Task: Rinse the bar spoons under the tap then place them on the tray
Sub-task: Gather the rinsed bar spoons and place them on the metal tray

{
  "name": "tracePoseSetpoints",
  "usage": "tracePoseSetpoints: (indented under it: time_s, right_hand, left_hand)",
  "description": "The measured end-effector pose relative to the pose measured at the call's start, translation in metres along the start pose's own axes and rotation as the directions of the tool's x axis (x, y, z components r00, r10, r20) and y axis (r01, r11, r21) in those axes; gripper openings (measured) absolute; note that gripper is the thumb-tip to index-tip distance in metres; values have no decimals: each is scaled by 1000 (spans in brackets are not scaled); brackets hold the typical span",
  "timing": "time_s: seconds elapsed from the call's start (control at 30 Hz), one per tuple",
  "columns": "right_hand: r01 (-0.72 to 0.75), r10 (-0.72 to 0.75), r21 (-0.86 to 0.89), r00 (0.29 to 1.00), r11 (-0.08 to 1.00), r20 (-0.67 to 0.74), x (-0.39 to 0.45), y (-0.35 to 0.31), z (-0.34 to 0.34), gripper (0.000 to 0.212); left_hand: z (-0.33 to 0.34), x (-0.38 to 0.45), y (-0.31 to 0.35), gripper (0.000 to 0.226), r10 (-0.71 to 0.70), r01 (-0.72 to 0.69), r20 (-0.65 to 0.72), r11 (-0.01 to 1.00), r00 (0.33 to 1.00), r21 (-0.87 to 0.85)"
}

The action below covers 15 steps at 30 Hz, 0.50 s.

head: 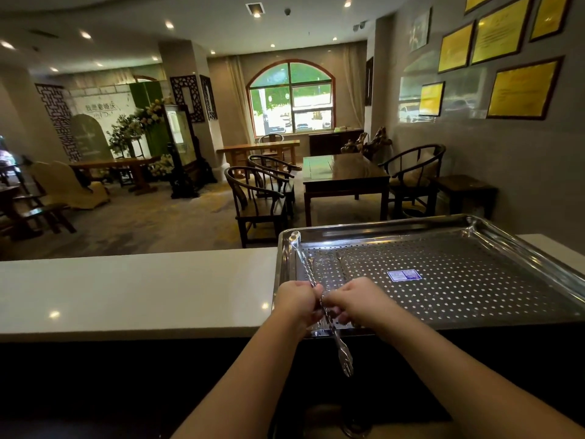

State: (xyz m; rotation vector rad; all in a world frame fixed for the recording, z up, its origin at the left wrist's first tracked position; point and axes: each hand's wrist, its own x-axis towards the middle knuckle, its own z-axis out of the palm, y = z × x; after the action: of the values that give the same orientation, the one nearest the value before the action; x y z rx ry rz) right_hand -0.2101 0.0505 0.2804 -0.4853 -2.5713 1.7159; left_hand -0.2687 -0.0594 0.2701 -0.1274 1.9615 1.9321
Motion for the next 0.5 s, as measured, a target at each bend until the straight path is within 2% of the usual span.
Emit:
tracePoseSetpoints:
  time_s: [0.13,0.2,0.3,0.5]
  right_hand:
    - [27,-29,67,999,997,21,-16,4,1,13]
    - [24,-27,141,999,990,18,-18,6,1,11]
    - [13,-17,197,1000,980,19,-18,9,-2,11]
    - [88,-94,-44,984,995,-149,-15,10,-10,23]
  left_hand:
    - [3,-2,2,7,6,-7,-23,1000,1000,-26]
    - [4,-3,2,17,14,-15,-10,999,1000,-47]
    - [6,-7,2,22,34,-32,31,998,999,-53]
    - [13,-10,4,17,65,-62,63,997,996,-45]
